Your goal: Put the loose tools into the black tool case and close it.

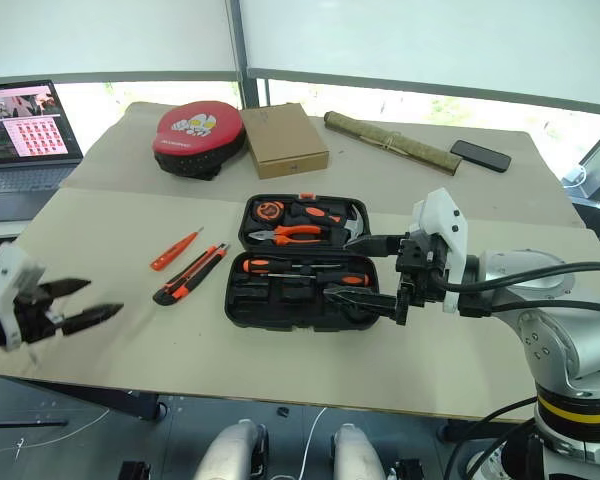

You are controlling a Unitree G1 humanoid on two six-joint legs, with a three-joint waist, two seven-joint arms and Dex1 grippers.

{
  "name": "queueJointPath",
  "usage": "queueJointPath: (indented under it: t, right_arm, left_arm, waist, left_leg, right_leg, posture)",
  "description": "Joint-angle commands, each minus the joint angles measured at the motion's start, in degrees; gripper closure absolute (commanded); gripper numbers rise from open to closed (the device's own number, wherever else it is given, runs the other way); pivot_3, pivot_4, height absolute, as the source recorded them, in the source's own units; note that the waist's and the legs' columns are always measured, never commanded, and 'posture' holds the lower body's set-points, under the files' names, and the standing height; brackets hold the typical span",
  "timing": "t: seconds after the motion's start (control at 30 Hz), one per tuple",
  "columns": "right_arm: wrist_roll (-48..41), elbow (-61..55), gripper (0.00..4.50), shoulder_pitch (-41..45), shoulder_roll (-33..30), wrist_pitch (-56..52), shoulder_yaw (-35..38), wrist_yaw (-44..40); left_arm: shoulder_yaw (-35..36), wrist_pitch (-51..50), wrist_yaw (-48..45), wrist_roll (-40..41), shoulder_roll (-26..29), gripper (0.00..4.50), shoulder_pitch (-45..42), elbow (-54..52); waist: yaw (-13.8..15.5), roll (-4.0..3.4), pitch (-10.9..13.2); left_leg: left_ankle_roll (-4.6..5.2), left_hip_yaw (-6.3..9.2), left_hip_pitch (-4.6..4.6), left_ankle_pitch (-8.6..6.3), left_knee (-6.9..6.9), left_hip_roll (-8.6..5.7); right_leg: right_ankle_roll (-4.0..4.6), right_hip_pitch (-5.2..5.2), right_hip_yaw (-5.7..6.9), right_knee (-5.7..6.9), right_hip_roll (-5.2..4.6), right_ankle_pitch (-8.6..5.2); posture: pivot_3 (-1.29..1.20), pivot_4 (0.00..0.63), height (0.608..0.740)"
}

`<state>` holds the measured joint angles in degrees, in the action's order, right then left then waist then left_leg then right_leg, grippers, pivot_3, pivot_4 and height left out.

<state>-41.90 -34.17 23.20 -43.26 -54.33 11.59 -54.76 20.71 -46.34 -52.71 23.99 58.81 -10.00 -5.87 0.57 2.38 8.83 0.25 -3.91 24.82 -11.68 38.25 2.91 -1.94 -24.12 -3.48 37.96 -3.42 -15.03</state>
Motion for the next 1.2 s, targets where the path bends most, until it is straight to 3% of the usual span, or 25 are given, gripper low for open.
queueJointPath:
  t: [0.03, 0.27, 0.4, 0.63, 0.73, 1.03, 1.2]
  right_arm:
    - [-2.1, -3.7, 0.02, -1.5, -1.1, 0.9, 1.6, 2.2]
    - [-4.4, -9.1, 0.02, -6.1, -0.6, 1.5, 3.2, 7.9]
    - [-5.9, -11.4, 0.02, -9.1, -0.3, 1.7, 4.1, 11.0]
    - [-7.5, -13.4, 0.02, -11.9, -0.7, 2.3, 5.0, 14.5]
    - [-9.2, -14.6, 0.00, -13.0, -1.0, 2.2, 6.0, 16.0]
    - [-13.4, -15.6, 0.00, -15.4, -3.4, 2.1, 8.7, 17.8]
    - [-14.0, -15.5, 0.00, -20.4, -5.4, 2.4, 11.8, 17.8]
  left_arm:
    - [-10.5, -4.9, -0.4, -3.5, 3.3, 0.00, -11.2, 6.4]
    - [-32.8, -5.7, -7.1, -14.2, -1.5, 0.00, -35.9, 27.7]
    - [-41.3, 2.1, -10.2, -22.3, -7.7, 0.00, -46.7, 44.6]
    - [-45.1, 12.6, -12.6, -30.2, -16.1, 0.00, -56.8, 65.8]
    - [-44.9, 15.9, -13.0, -32.5, -18.3, 0.76, -57.9, 71.1]
    - [-39.3, 19.7, -10.3, -33.4, -18.7, 4.00, -58.7, 76.2]
    - [-33.1, 33.1, -23.3, -27.2, -14.4, 4.08, -57.1, 64.8]
  waist:
    - [-0.1, 0.02, 0.0]
    - [-0.4, 0.06, 0.0]
    - [-0.5, 0.13, 0.0]
    - [-0.4, 0.19, 0.0]
    - [-0.4, 0.19, 0.0]
    - [-0.4, 0.21, 0.0]
    - [-0.4, 0.34, 0.0]
  left_leg:
    - [0.00, -0.02, 0.03, 0.00, 0.00, -0.02]
    - [0.01, 0.05, 0.23, 0.00, -0.01, -0.05]
    - [0.02, 0.06, 0.26, 0.00, 0.00, -0.07]
    - [0.02, 0.14, 0.43, 0.01, 0.07, -0.08]
    - [0.02, 0.17, 0.42, 0.01, 0.07, -0.08]
    - [0.02, 0.20, 0.38, 0.00, 0.10, -0.09]
    - [0.02, 0.24, 0.44, 0.01, 0.10, -0.06]
  right_leg:
    - [-0.01, -0.01, -0.02, 0.01, 0.00, 0.00]
    - [-0.02, -0.14, 0.01, 0.04, 0.10, 0.00]
    - [-0.03, -0.13, 0.01, 0.02, 0.10, -0.01]
    - [-0.05, -0.15, 0.09, -0.05, 0.07, 0.00]
    - [-0.05, -0.14, 0.10, -0.02, 0.07, 0.00]
    - [-0.07, -0.08, 0.11, 0.00, 0.04, 0.00]
    - [-0.06, -0.13, 0.15, 0.00, 0.05, 0.00]
  posture:
    - [0.00, 0.150, 0.740]
    - [0.00, 0.150, 0.740]
    - [0.00, 0.150, 0.740]
    - [0.00, 0.150, 0.740]
    - [0.00, 0.150, 0.740]
    - [0.00, 0.150, 0.740]
    - [0.00, 0.150, 0.740]
